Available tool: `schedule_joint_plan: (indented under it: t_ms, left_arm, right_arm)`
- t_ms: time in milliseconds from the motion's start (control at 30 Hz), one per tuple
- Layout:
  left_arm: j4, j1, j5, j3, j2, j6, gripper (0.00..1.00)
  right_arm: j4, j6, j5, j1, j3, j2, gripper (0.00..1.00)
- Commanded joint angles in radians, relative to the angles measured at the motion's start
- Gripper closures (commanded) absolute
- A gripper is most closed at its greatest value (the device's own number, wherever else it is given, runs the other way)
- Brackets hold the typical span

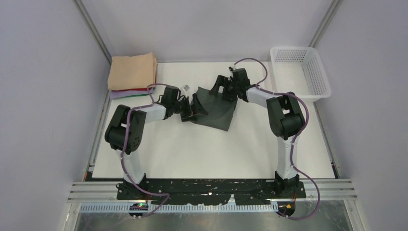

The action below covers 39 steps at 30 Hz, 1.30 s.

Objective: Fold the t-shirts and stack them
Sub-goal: Smooth out wrinkles on the folded tshirt

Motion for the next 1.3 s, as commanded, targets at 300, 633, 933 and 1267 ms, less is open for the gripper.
schedule_joint_plan:
  t_ms: [300, 633, 933, 1267]
  left_arm:
    - [0.050, -0.016, -0.003, -0.101, -0.030, -0.017, 0.00]
    - [0.100, -0.117, -0.032, -0.411, -0.274, -0.069, 0.00]
    - [-0.076, -0.263, -0.165, -0.466, -0.613, -0.039, 0.00]
    - [-0.216, -0.224, -0.328, -0.179, -0.581, 0.098, 0.00]
  right_arm:
    - [0.101, 0.114, -0.065, 0.016, -0.122, 0.036, 0.05]
    - [0.115, 0.053, -0.100, 0.063, -0.378, -0.191, 0.05]
    - [0.058, -0.050, -0.015, 0.084, -0.443, -0.439, 0.05]
    - [0.033, -0.039, 0.047, 0.084, -0.522, -0.668, 0.05]
